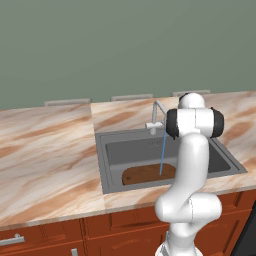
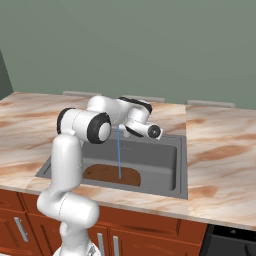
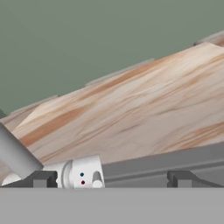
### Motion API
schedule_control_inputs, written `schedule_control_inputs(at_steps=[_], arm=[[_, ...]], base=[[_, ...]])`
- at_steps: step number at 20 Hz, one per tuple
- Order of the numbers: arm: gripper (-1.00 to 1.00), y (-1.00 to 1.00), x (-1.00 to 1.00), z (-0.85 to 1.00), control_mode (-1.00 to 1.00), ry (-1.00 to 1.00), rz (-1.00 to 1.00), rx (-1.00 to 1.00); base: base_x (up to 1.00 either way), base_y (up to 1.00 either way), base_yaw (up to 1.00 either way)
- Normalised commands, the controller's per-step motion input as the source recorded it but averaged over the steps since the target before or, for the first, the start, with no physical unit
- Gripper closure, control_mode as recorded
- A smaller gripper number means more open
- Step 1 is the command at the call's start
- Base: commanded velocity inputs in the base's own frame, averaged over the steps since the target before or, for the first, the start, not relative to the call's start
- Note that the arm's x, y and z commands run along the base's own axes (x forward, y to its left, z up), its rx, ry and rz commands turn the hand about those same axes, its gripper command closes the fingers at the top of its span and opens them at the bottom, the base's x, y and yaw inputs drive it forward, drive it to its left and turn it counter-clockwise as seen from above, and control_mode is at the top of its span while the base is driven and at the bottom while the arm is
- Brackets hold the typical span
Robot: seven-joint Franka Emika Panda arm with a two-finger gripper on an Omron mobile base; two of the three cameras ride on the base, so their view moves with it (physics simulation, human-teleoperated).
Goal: Turn on the sink faucet with hot water and rinse the cutting board for ten seconds, then turn off the faucet. Push the cutting board to reach the water if necessary.
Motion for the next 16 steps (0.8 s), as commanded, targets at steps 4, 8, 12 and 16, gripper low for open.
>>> schedule_control_inputs(at_steps=[4,8,12,16], arm=[[-1.0,0.0,0.0,0.0,-1.0,0.05,0.0,0.0],[-1.0,0.0,0.0,0.0,-1.0,0.09,0.0,0.0],[-1.0,-0.03,0.0,0.0,-1.0,0.1,0.0,0.0],[-1.0,-0.07,0.0,0.0,-1.0,0.08,0.0,0.0]], base=[[0.0,0.0,0.0],[0.0,0.0,0.0],[0.0,0.0,0.0],[0.0,0.0,0.0]])
